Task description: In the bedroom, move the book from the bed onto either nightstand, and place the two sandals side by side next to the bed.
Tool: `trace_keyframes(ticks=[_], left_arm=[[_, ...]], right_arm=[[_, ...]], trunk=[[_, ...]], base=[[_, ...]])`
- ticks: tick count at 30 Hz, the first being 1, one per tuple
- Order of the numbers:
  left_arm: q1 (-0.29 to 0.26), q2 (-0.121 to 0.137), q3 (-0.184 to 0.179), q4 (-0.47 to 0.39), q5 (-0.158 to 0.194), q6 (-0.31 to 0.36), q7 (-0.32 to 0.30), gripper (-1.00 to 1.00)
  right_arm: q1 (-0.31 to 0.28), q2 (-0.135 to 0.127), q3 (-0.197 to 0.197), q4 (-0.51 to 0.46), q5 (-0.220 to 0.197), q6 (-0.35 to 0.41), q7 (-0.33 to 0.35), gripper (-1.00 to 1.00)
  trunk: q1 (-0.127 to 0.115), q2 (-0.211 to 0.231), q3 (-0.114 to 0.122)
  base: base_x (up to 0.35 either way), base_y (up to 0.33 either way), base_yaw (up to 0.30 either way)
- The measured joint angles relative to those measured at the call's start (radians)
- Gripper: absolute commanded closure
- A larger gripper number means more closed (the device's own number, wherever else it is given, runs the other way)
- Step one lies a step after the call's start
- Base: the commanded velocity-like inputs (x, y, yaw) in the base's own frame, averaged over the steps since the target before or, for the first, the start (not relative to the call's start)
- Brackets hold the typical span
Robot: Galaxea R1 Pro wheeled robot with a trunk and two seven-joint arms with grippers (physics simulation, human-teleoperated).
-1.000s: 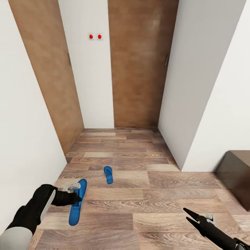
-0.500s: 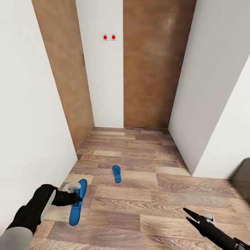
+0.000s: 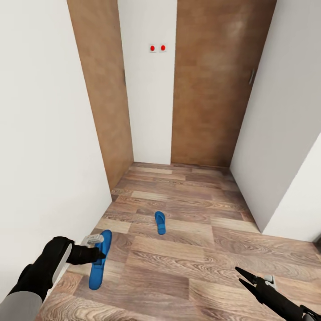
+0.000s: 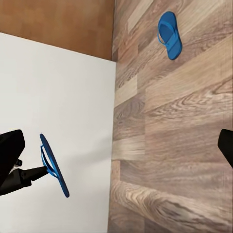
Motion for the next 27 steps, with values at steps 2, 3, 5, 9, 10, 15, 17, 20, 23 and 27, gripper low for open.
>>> trace_keyframes(ticks=[2,3,5,9,10,15,17,20,23,27], left_arm=[[0.000,0.000,0.000,0.000,0.000,0.000,0.001,1.00],[0.000,0.000,0.000,0.000,0.000,0.000,0.001,1.00],[0.000,0.000,0.000,0.000,0.001,0.000,0.001,1.00],[0.000,0.000,0.000,0.001,0.001,0.000,0.002,1.00],[0.000,0.000,0.000,0.001,0.001,0.000,0.002,1.00],[0.000,-0.004,-0.001,0.001,0.001,0.000,0.003,1.00],[0.000,-0.005,-0.001,0.001,0.000,0.000,0.003,1.00],[0.000,-0.006,-0.001,0.001,0.000,0.000,0.003,1.00],[0.000,-0.006,-0.001,0.001,0.000,0.000,0.003,1.00],[0.000,-0.006,0.000,0.000,0.000,0.000,0.002,1.00]], right_arm=[[0.000,0.000,0.000,0.000,0.000,0.000,0.000,-1.00],[0.000,0.000,0.000,0.000,0.000,0.000,0.000,-1.00],[0.000,0.000,0.001,-0.001,0.000,0.000,0.000,-1.00],[0.000,0.000,0.001,-0.001,0.000,0.000,-0.001,-1.00],[0.000,0.000,0.001,-0.001,0.000,0.000,-0.001,-1.00],[0.000,0.000,0.001,-0.001,0.000,0.000,-0.001,-1.00],[0.000,0.000,0.001,-0.001,0.000,0.000,-0.001,-1.00],[0.000,0.000,0.001,-0.001,0.000,0.000,0.000,-1.00],[0.000,0.000,0.001,-0.001,0.000,0.000,0.000,-1.00],[0.000,0.000,0.001,-0.001,0.000,0.000,0.001,-1.00]], trunk=[[0.000,0.000,0.000],[0.000,0.000,0.000],[0.000,0.000,0.000],[0.000,0.000,0.000],[0.000,0.000,0.000],[0.000,0.000,0.000],[0.000,0.000,0.000],[0.000,0.000,0.000],[0.000,0.000,0.000],[0.000,0.000,0.000]], base=[[0.000,0.000,0.196],[0.000,0.000,0.196],[0.000,0.000,0.195],[0.000,0.000,0.193],[0.000,0.000,0.190],[0.000,0.000,0.188],[0.000,0.000,0.186],[0.000,0.000,0.186],[0.000,0.000,0.186],[0.000,0.000,0.184]])
